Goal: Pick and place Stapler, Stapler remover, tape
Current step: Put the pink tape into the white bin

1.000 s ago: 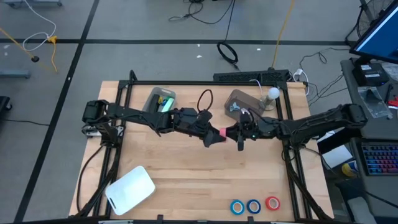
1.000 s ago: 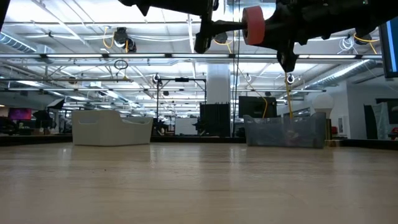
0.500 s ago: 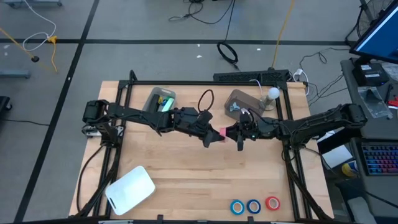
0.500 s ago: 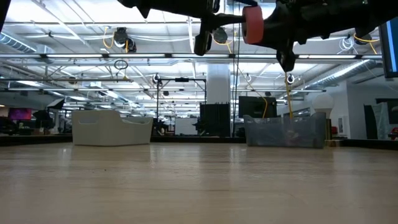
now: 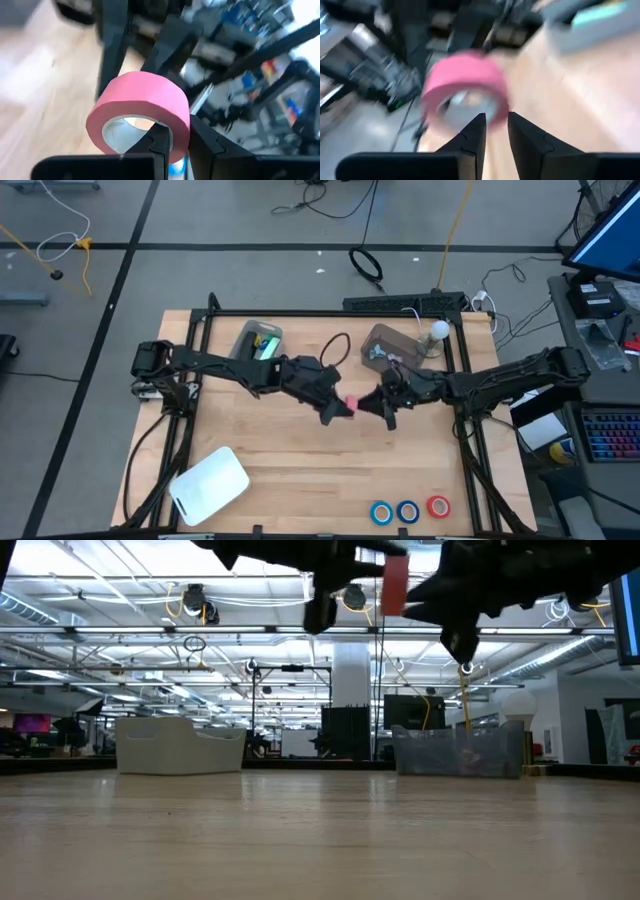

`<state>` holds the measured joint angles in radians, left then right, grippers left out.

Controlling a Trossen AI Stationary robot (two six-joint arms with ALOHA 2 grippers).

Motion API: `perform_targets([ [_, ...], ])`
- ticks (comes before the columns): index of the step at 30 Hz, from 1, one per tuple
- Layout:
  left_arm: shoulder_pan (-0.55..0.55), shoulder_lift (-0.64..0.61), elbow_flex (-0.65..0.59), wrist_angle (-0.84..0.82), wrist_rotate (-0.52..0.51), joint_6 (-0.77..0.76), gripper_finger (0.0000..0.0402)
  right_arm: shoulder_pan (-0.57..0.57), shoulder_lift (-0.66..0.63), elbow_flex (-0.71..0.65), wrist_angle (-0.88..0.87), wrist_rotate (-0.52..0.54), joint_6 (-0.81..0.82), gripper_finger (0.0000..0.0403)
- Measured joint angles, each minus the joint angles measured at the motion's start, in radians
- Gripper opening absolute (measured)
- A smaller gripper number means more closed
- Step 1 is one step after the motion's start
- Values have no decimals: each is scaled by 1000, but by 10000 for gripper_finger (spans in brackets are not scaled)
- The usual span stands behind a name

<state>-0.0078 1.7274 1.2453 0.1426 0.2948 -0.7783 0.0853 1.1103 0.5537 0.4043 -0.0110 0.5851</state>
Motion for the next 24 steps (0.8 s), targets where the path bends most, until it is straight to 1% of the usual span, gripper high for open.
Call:
perform_targets([
  [4,15,-19,1,-143,-6,27,42,2,-6,0,-122,-143,48,81],
  [6,24,-39,-1,-250,-10,36,42,1,-7,-1,-174,-197,66,82],
  [8,26,-53,2,-316,-7,37,42,1,-12,-1,-206,-242,81,81],
  [10,23,-86,-1,-452,-7,35,42,1,-18,-1,-229,-283,83,79],
  [11,18,-94,-2,-485,-6,25,42,1,-21,-1,-240,-301,80,77],
  [14,-8,-152,0,-651,-8,-20,42,1,-33,-2,-269,-332,60,74],
  [19,-96,-249,0,-861,-3,-141,42,-1,-56,0,-295,-333,10,73],
  [21,-141,-282,0,-903,-6,-214,42,-4,-70,-1,-311,-331,-6,74],
  [24,-220,-313,0,-990,-39,-336,42,-17,-77,0,-307,-331,-30,74],
])
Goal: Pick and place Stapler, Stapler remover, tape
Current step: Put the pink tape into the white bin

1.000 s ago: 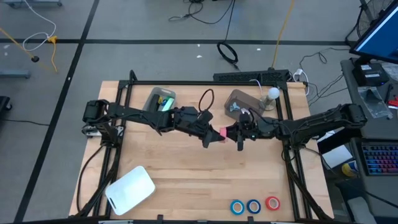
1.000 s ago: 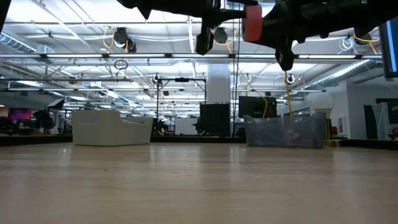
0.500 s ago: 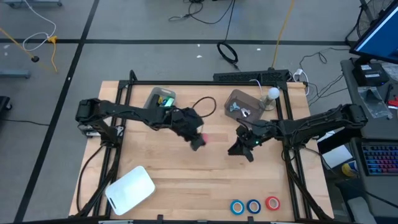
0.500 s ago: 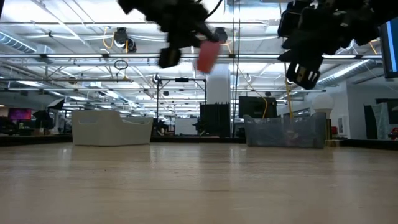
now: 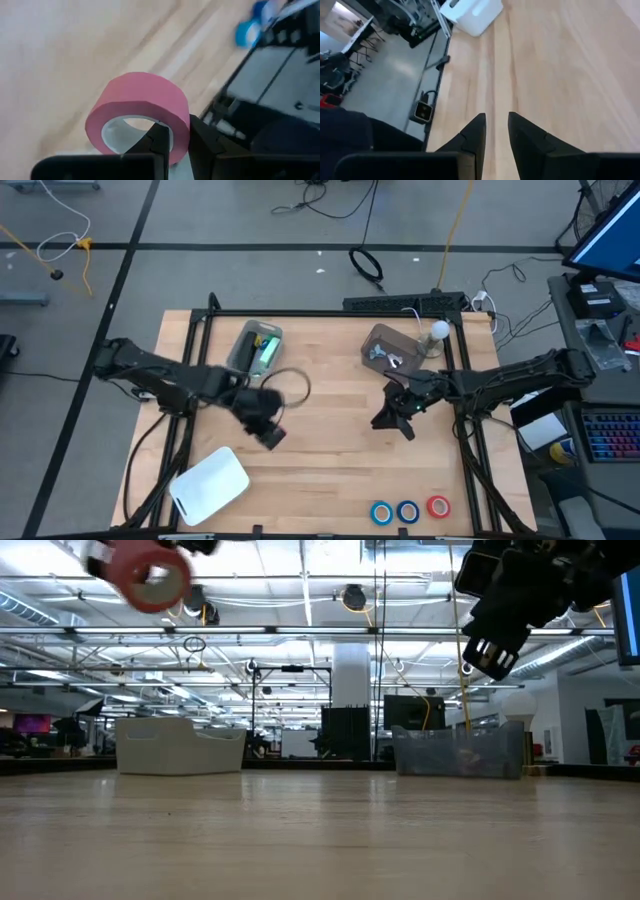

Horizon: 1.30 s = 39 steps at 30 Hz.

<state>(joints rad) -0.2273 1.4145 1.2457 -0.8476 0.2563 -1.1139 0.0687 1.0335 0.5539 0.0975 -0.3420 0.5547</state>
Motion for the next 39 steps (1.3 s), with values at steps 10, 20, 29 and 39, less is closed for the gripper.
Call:
perform_targets([
  [10,-262,-9,-1,-279,-38,-375,42,-53,-9,-1,11,2,-2,75],
  [20,-440,1,-1,-339,-107,-633,41,-76,-9,-1,20,4,1,75],
  [29,-570,35,-1,-328,-63,-822,41,-76,-9,-1,65,3,1,73],
  [39,-694,158,-2,-256,-8,-951,41,-76,-9,-1,63,3,-2,75],
])
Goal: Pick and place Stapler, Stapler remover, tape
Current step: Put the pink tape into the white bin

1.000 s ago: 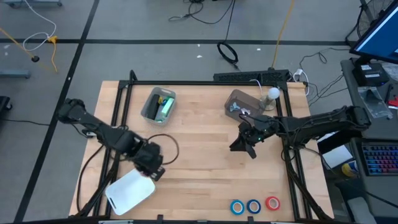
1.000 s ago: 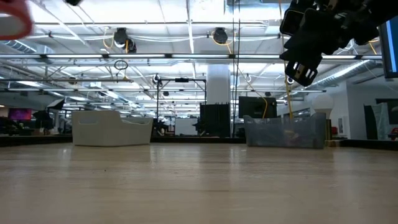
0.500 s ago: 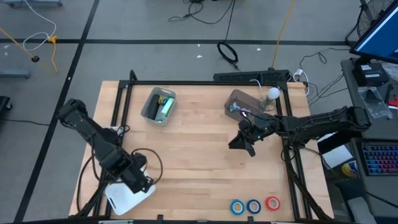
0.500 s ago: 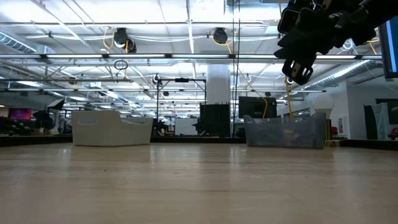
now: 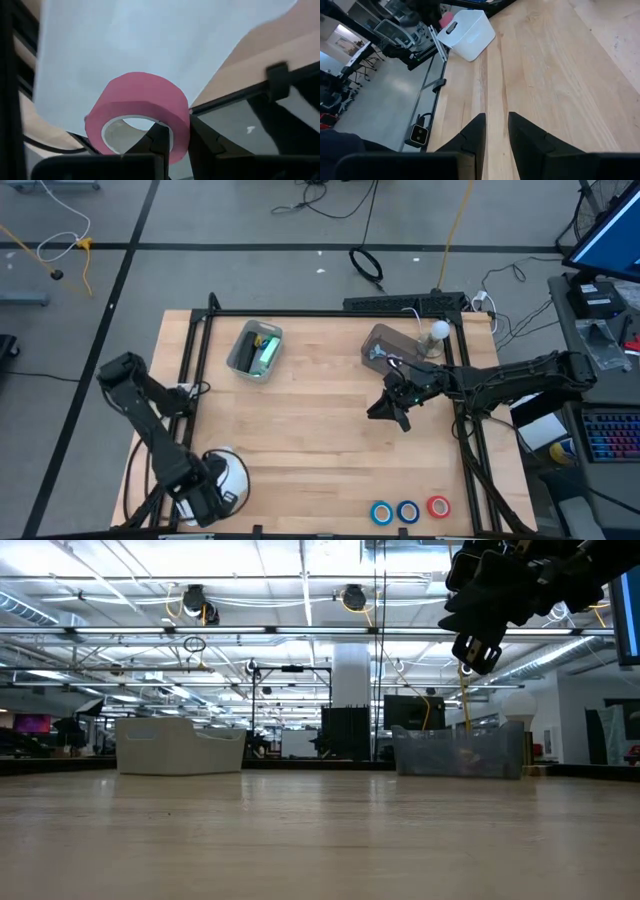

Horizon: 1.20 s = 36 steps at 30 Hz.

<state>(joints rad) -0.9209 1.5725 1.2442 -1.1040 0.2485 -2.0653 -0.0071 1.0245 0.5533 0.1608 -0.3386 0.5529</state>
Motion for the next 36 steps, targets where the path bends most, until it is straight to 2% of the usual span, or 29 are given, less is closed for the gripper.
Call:
perform_targets([
  [10,-17,136,-13,15,127,63,41,0,0,0,0,0,-23,75],
  [13,-14,143,-65,51,165,95,41,0,0,0,0,0,-23,75],
  [18,-9,143,-185,200,234,107,41,0,0,0,-1,-2,-22,75],
  [21,-9,143,-223,246,239,107,41,0,0,0,-1,-3,-16,75],
  [36,-8,143,-228,184,242,136,41,0,0,0,0,-3,-16,75],
])
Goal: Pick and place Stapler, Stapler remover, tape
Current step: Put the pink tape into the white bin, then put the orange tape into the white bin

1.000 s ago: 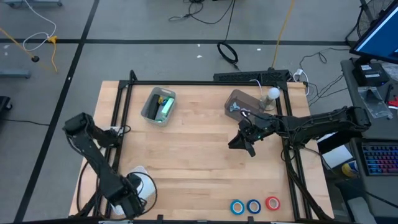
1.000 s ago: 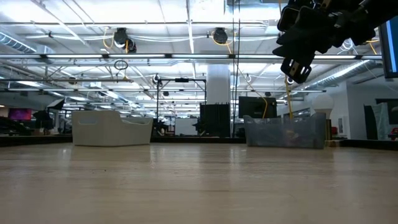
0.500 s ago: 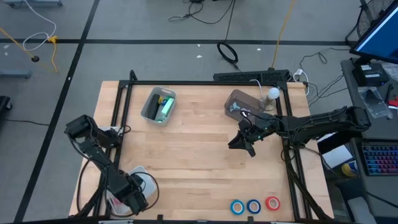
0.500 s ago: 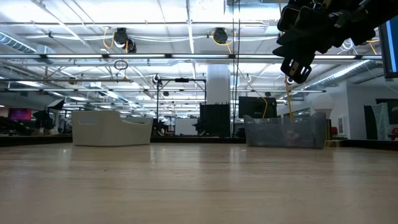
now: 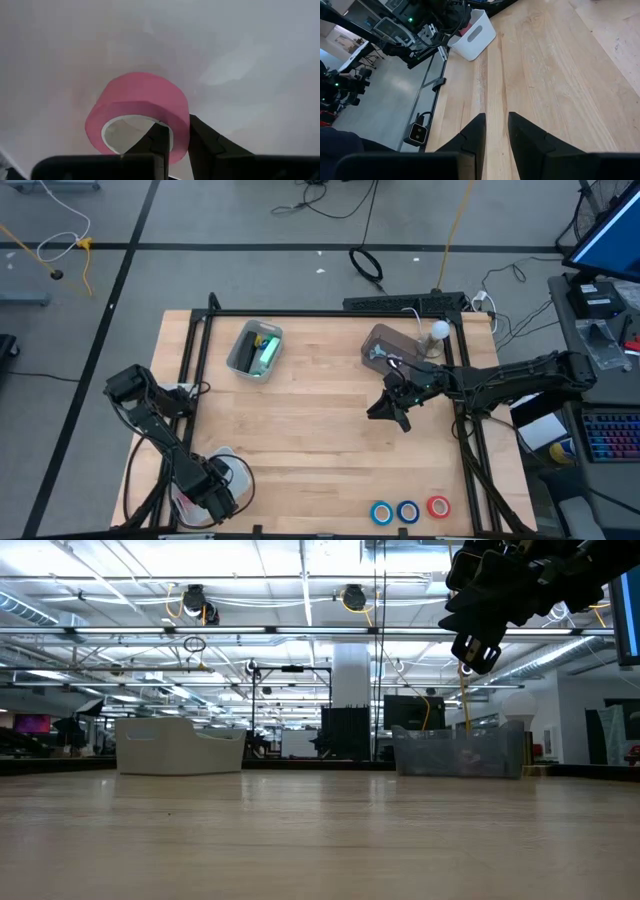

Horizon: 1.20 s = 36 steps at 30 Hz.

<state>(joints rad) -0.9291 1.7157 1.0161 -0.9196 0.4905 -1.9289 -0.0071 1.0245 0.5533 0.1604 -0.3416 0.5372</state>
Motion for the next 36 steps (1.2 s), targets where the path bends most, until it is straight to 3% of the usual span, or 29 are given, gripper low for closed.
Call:
perform_targets([
  [8,0,0,0,5,0,13,42,0,0,0,0,0,0,75],
  [18,0,-1,0,4,-1,13,124,0,0,0,0,0,0,75],
  [28,24,-41,0,-10,-37,1,135,0,0,0,0,-1,0,75],
  [32,64,-157,11,-13,-202,-36,135,0,0,0,0,-30,1,75],
  [36,105,-312,41,-10,-503,-43,136,0,0,0,0,-190,56,75],
])
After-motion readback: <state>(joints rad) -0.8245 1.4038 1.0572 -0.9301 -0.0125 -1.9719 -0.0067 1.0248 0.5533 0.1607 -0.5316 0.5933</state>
